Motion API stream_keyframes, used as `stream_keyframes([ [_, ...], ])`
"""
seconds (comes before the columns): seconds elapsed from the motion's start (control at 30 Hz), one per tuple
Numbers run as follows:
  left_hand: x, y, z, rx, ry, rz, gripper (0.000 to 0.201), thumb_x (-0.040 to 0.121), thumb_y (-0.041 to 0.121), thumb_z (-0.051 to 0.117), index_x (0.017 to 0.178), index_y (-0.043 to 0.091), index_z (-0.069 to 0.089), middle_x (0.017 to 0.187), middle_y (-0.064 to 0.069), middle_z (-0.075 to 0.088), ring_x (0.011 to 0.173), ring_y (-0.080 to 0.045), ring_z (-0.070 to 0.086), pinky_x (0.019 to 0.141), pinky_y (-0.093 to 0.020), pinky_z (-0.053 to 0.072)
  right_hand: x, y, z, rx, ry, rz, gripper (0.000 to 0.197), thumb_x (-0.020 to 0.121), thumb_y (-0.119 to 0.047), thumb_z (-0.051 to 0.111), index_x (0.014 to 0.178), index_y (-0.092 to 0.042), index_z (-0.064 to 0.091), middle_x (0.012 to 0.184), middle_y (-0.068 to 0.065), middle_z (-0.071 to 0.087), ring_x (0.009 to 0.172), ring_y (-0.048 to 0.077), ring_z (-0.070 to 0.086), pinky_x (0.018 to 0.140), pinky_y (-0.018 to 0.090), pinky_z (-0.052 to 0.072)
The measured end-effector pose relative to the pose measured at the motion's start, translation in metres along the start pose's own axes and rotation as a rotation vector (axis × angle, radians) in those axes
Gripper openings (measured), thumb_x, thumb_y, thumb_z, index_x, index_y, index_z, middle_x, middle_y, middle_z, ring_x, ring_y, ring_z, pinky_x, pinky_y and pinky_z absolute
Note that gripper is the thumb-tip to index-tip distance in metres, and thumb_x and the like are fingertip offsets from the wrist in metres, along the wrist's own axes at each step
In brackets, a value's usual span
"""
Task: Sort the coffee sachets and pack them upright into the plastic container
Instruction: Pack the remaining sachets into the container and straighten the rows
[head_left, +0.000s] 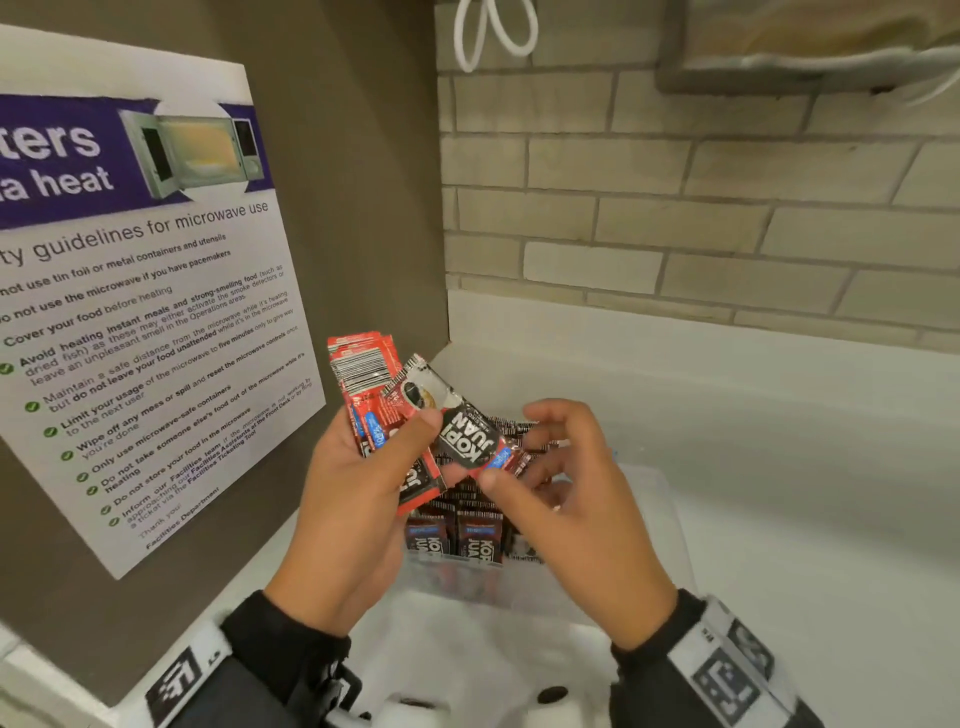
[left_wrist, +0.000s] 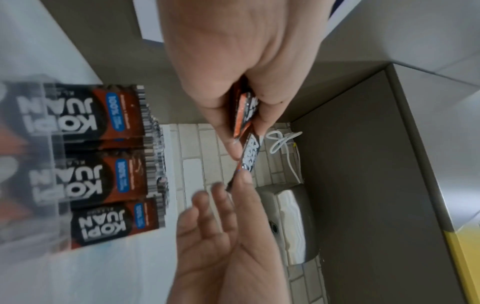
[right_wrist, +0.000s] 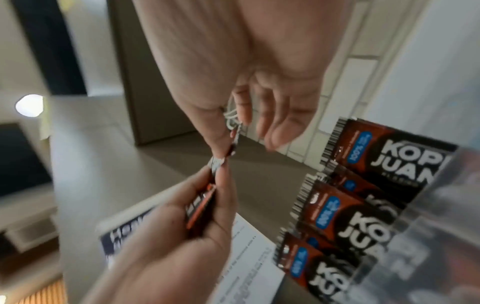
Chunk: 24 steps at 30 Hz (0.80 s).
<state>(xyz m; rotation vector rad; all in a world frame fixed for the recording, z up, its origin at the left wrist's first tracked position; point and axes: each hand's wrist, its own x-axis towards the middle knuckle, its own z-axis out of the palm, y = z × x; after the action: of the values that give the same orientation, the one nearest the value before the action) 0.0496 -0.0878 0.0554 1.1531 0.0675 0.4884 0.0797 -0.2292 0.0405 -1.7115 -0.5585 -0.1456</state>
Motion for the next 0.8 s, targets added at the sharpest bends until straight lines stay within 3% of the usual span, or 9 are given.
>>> stream_keyframes([
  [0.07,-0.002,-0.001,0.001,-0.019,-0.014,-0.021,0.035,0.076,0.015,0.064,0.109,0.008,0.061,0.094,-0.008,0.071,0.079,-0.018,0.070,0.060,-0.027,0.056,0.003,-0.003,-0.004,0.292,-0.054,0.148,0.028,0.079,-0.003,0.071,0.094,-0.020,0.054,0.084,0.004,0.060,0.062,0.012,0.058,0.058,0.020,0.049],
  [0.13,-0.003,-0.001,0.000,-0.030,-0.017,-0.034,0.038,0.075,0.015,0.064,0.111,0.007,0.060,0.096,-0.009,0.071,0.082,-0.018,0.070,0.063,-0.028,0.057,0.005,-0.007,-0.010,0.424,-0.048,0.183,0.024,0.081,0.008,0.062,0.089,-0.014,0.058,0.074,0.009,0.060,0.055,0.016,0.059,0.054,0.023,0.050],
  [0.3,0.001,0.002,-0.007,-0.018,-0.016,-0.004,0.029,0.068,0.013,0.067,0.096,0.012,0.060,0.083,-0.006,0.068,0.074,-0.017,0.071,0.057,-0.026,0.057,0.013,-0.007,-0.029,0.372,0.061,0.064,0.035,0.083,0.009,0.058,0.097,-0.022,0.065,0.073,0.009,0.054,0.059,0.012,0.053,0.054,0.020,0.046],
  [0.37,0.000,0.000,-0.007,0.044,-0.071,-0.016,0.030,0.068,0.011,0.068,0.097,0.012,0.060,0.077,-0.001,0.068,0.073,-0.016,0.071,0.055,-0.025,0.056,0.017,-0.008,-0.032,0.473,0.134,0.068,0.034,0.082,0.010,0.058,0.103,-0.017,0.061,0.068,0.005,0.057,0.058,0.013,0.055,0.054,0.021,0.048],
  [0.43,-0.004,-0.003,-0.009,0.131,-0.131,-0.042,0.032,0.067,0.011,0.070,0.097,0.012,0.060,0.076,-0.003,0.069,0.071,-0.016,0.071,0.053,-0.024,0.055,0.019,-0.012,-0.037,0.568,0.212,0.059,0.026,0.081,0.008,0.060,0.096,-0.013,0.062,0.067,0.003,0.062,0.057,0.013,0.057,0.052,0.020,0.048],
  [0.57,-0.002,0.002,-0.023,0.142,-0.078,0.000,0.034,0.060,0.031,0.085,0.083,0.018,0.063,0.068,-0.005,0.062,0.052,-0.013,0.059,0.045,-0.023,0.048,0.021,-0.013,-0.059,0.267,0.271,-0.062,0.022,0.080,0.002,0.066,0.083,-0.019,0.066,0.071,-0.001,0.068,0.063,0.012,0.060,0.054,0.018,0.048],
  [0.63,0.001,0.010,-0.028,0.065,-0.014,0.035,0.046,0.061,0.054,0.075,0.085,0.018,0.061,0.064,-0.001,0.061,0.047,-0.011,0.053,0.042,-0.021,0.045,0.018,-0.005,-0.065,0.045,0.189,-0.045,0.021,0.078,-0.001,0.070,0.079,-0.021,0.067,0.071,0.002,0.067,0.065,0.014,0.060,0.059,0.022,0.049],
  [0.73,0.004,0.017,-0.030,0.010,0.036,0.029,0.052,0.067,0.063,0.049,0.089,0.015,0.054,0.059,0.000,0.059,0.042,-0.010,0.048,0.039,-0.017,0.039,0.010,0.010,-0.056,-0.213,0.056,0.042,0.020,0.075,-0.004,0.073,0.072,-0.020,0.062,0.064,-0.003,0.062,0.057,0.007,0.055,0.059,0.016,0.046],
  [0.8,0.001,0.018,-0.029,0.011,0.008,0.020,0.057,0.066,0.068,0.049,0.087,0.016,0.057,0.060,-0.001,0.059,0.041,-0.011,0.047,0.037,-0.017,0.037,0.005,0.020,-0.046,-0.329,-0.010,0.069,0.019,0.076,-0.004,0.073,0.070,-0.018,0.060,0.062,-0.005,0.059,0.055,0.004,0.053,0.055,0.011,0.042],
])
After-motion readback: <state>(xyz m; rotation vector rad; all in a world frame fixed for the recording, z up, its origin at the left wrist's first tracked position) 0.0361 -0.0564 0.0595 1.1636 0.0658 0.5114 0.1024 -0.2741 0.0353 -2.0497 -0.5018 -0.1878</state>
